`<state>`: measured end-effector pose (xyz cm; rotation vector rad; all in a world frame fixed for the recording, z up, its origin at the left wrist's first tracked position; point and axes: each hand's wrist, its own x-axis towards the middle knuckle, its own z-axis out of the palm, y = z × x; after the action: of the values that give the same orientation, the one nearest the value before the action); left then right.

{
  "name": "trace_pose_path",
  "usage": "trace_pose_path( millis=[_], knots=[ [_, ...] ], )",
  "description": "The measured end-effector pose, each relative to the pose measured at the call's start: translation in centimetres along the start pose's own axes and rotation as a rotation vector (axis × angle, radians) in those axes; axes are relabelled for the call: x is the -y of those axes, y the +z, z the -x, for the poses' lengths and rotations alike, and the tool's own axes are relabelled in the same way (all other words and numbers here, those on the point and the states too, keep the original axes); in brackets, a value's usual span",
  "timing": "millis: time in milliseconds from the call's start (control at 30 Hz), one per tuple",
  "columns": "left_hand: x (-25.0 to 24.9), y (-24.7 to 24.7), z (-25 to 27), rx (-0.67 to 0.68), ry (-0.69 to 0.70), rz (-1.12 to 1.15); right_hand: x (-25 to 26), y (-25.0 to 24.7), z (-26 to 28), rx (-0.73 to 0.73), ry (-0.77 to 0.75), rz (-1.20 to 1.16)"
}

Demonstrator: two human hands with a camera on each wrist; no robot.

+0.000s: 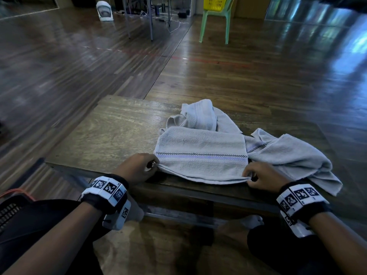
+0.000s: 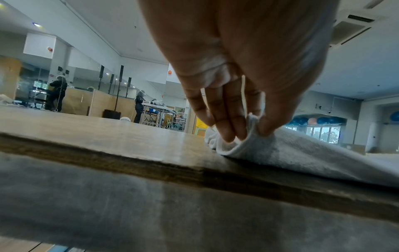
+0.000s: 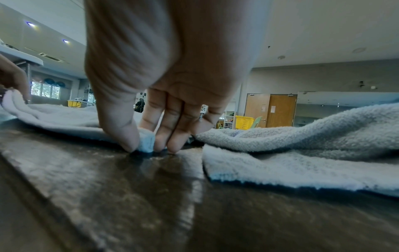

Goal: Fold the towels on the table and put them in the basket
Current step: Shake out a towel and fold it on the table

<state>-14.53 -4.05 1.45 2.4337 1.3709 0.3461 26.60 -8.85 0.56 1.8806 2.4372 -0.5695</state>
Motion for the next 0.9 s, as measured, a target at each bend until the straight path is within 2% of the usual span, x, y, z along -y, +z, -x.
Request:
trace_pose_path(
  millis=[167,233,367,600,767,900],
  knots=[
    [0.2,0.2,0.0,-0.03,0.038,-0.032,0.2,-0.2,0.2,-0.013,0.024,-0.009],
    [0.3,0.2,-0.2,-0.055,0.053,-0.03,0.3,-0.8,0.3,-0.062,0.05,-0.021],
    [0.2,-0.3,-0.7,-0.194,0.057,0.04,0.3,-2.6,0.6,-0.311,0.022,-0.115],
    [-2.0,-4.4,-1.5,-0.555,0.154,0.146,1.4,-6.6,1.5,-0.727,0.032,-0.337],
    [-4.1,-8.7,-1.2,-0.767,0.239,0.183,3.4,-9.5,2.9,-0.95,-0.052,-0.521],
    [-5.6,-11.3,-0.8,-0.845,0.248,0.172,6.0,-11.9,4.7,-1.066,-0.166,-0.634]
  ],
)
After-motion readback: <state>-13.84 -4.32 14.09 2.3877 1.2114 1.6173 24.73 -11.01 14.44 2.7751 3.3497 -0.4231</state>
